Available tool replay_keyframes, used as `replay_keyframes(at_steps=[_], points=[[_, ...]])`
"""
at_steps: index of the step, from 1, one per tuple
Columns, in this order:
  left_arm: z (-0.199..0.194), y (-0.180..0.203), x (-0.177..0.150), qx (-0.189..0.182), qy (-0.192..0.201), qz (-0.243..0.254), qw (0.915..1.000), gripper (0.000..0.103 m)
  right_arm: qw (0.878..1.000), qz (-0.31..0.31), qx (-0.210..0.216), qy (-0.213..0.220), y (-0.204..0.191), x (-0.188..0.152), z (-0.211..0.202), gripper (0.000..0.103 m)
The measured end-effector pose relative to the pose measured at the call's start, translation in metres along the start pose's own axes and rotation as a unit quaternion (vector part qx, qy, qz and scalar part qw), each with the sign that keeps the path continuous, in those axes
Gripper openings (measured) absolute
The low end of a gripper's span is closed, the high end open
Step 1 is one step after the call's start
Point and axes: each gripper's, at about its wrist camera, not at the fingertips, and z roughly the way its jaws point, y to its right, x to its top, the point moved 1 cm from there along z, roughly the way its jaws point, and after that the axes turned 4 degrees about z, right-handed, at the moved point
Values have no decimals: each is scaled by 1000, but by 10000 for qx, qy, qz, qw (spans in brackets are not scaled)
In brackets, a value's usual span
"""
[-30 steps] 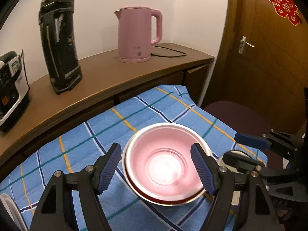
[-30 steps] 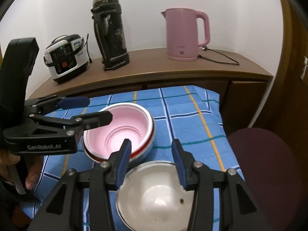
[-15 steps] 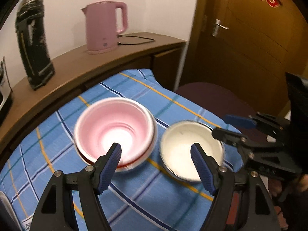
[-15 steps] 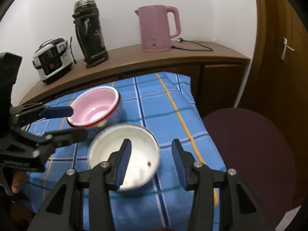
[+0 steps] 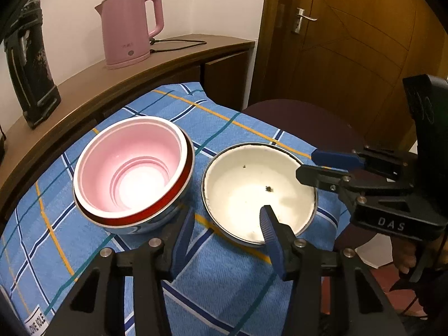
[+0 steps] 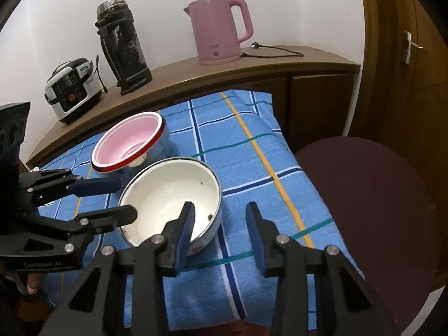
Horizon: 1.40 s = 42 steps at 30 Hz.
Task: Organize plates and bowls
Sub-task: 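Close both grippers on the white enamel bowl rim, then lift the white enamel bowl with both grippers over the pink bowl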
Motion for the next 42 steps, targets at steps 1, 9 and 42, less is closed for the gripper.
replay_keyframes(at_steps=[1, 9, 42], points=[[1, 0, 0, -17, 2, -9, 10000, 51, 10000, -1, 23, -2, -1, 0, 1, 32], [14, 2, -3, -157, 12, -41, 9999, 43, 10000, -56, 68, 19, -7, -6, 8, 21], [-67, -36, 38, 94, 912, -618, 9939, 34, 9937, -453, 561, 859, -54, 71, -46, 18]])
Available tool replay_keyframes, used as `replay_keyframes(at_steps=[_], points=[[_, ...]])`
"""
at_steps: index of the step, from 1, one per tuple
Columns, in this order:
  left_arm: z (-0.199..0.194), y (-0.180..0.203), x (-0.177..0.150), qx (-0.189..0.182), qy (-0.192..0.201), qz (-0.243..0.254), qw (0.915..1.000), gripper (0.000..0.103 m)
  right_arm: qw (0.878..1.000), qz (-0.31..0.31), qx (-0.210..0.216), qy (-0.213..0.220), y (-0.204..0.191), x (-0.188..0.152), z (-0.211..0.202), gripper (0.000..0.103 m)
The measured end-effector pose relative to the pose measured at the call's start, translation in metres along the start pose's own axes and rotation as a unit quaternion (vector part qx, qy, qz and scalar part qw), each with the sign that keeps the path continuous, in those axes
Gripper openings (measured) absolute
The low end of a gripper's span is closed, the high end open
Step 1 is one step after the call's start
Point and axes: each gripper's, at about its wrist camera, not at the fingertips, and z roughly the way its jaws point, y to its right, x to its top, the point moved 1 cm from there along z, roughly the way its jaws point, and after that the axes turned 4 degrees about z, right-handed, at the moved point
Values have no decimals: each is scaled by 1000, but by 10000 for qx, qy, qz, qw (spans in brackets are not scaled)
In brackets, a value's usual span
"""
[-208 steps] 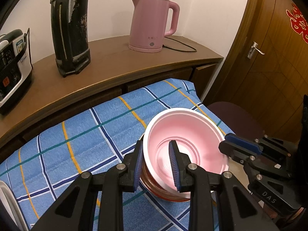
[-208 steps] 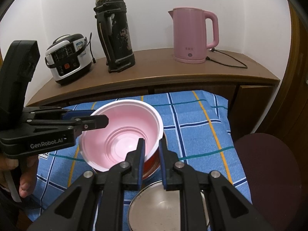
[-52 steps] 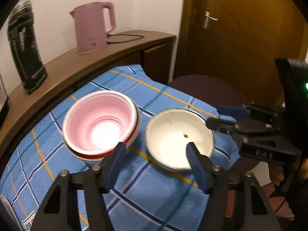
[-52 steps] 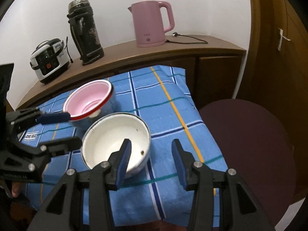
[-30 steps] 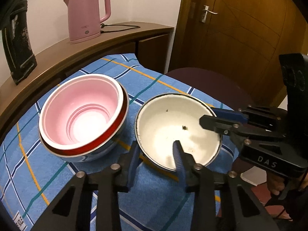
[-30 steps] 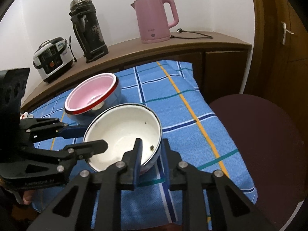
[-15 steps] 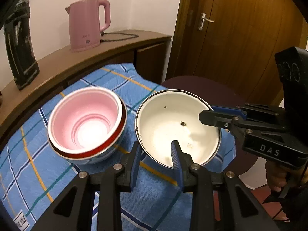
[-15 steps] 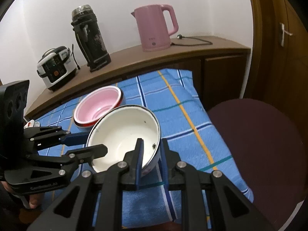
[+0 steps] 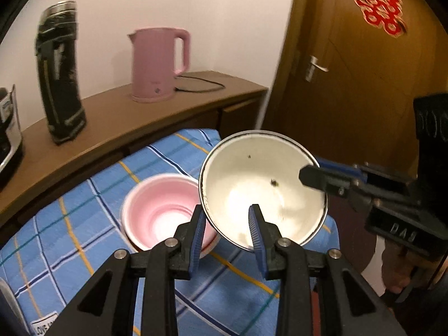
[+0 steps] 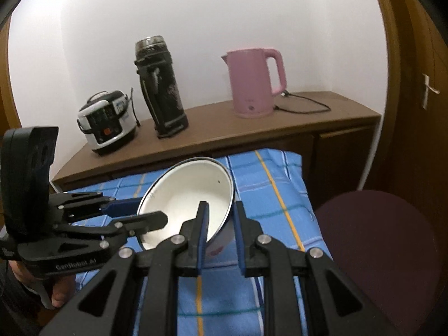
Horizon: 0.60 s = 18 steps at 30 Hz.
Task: Organize plates and bowls
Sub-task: 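Lift the white enamel bowl with both grippers over the pink bowl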
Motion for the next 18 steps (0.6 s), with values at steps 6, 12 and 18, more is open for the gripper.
replay_keyframes(at_steps=[6, 12, 18], points=[[0, -26, 14, 168, 53, -256, 9995, 34, 9999, -77, 144, 47, -13, 19, 16, 18], [3, -45, 12, 221, 10, -422, 9989, 34, 9997, -180, 178, 31, -25, 29, 32, 18], [4, -60, 15, 298, 5, -569, 9979, 34, 9995, -153, 279, -66, -27, 32, 48, 18]])
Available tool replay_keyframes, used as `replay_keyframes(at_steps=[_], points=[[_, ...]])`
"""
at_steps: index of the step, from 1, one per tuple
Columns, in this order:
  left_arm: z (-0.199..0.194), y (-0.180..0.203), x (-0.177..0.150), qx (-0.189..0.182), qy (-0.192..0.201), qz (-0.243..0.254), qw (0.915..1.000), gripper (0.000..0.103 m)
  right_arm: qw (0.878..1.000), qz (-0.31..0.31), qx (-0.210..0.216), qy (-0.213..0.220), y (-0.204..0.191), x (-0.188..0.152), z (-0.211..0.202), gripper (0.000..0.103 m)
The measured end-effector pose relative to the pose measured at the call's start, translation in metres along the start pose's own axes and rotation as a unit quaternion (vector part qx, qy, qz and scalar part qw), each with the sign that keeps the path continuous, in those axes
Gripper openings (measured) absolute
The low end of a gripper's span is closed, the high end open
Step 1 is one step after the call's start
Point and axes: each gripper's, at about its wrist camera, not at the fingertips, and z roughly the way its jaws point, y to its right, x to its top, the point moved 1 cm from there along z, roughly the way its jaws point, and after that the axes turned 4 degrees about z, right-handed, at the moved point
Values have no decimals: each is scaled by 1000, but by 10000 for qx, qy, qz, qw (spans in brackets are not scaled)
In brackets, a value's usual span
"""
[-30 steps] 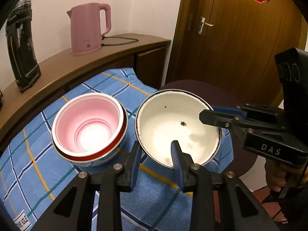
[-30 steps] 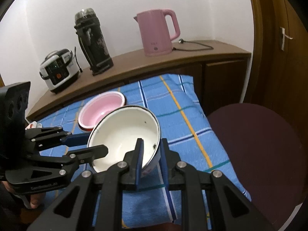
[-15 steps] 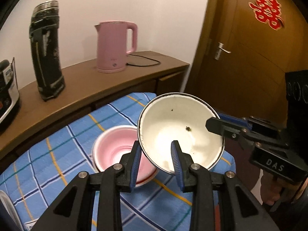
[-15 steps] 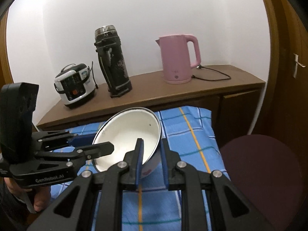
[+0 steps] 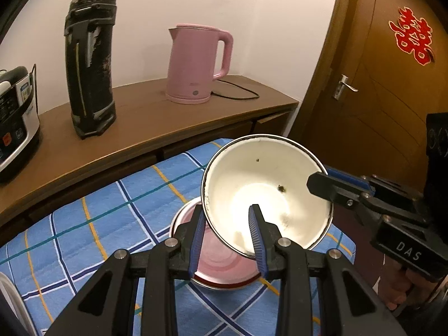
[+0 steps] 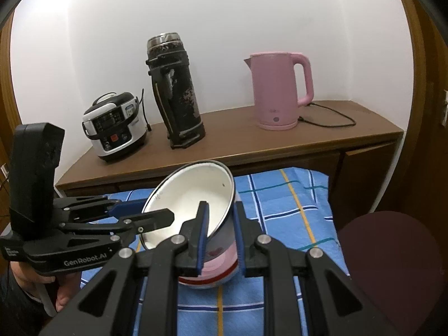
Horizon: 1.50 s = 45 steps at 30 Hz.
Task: Organize plates and bowls
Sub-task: 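Lift the white enamel bowl with both grippers over the pink bowl, then lower the white enamel bowl into the pink bowl with both grippers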
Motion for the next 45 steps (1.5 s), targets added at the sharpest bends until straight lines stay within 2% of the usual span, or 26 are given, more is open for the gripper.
replay_keyframes(at_steps=[45], points=[[28, -12, -8, 214, -385, -35, 9990, 34, 9981, 31, -88, -615, 7, -21, 41, 18]])
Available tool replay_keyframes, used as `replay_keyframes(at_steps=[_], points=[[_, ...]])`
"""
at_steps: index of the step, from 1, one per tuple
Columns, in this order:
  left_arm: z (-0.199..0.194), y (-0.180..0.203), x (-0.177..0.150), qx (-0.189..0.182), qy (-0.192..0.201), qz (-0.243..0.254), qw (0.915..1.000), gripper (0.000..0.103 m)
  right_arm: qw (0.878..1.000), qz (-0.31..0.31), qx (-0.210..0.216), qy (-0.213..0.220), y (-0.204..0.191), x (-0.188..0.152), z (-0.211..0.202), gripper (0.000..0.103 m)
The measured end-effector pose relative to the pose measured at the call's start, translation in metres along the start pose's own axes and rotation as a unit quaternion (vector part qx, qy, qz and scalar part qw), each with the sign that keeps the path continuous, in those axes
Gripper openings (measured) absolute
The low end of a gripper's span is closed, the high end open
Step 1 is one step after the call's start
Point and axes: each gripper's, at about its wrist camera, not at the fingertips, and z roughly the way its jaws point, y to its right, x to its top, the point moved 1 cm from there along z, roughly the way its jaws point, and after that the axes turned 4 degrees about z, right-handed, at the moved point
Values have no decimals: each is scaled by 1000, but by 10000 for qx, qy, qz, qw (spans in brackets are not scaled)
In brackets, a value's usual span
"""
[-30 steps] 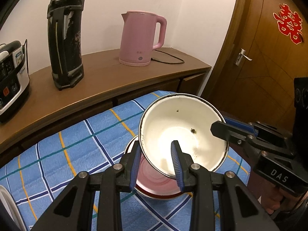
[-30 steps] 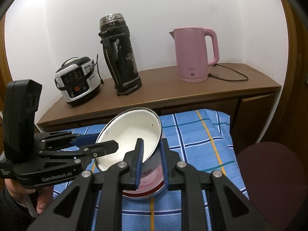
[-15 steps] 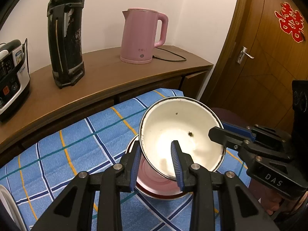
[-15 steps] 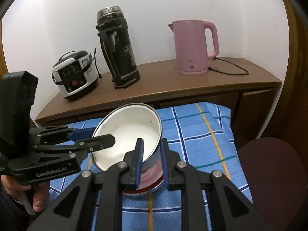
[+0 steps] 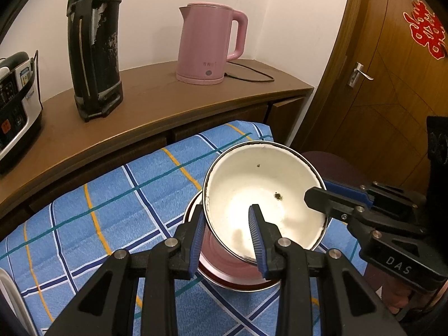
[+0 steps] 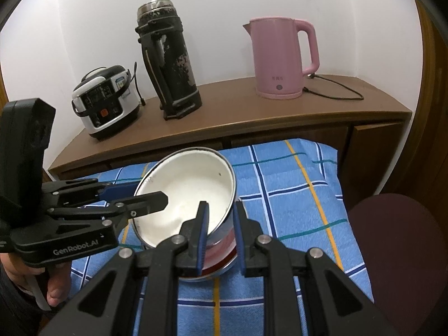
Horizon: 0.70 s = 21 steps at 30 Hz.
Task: Organize plates and bowls
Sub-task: 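Lower the white enamel bowl into the pink bowl with both grippers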
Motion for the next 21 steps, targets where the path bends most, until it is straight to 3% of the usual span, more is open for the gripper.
replay_keyframes(at_steps=[21], points=[[7, -4, -2, 44, -145, -9, 9999, 34, 9998, -21, -1, -217, 1, -8, 11, 18]])
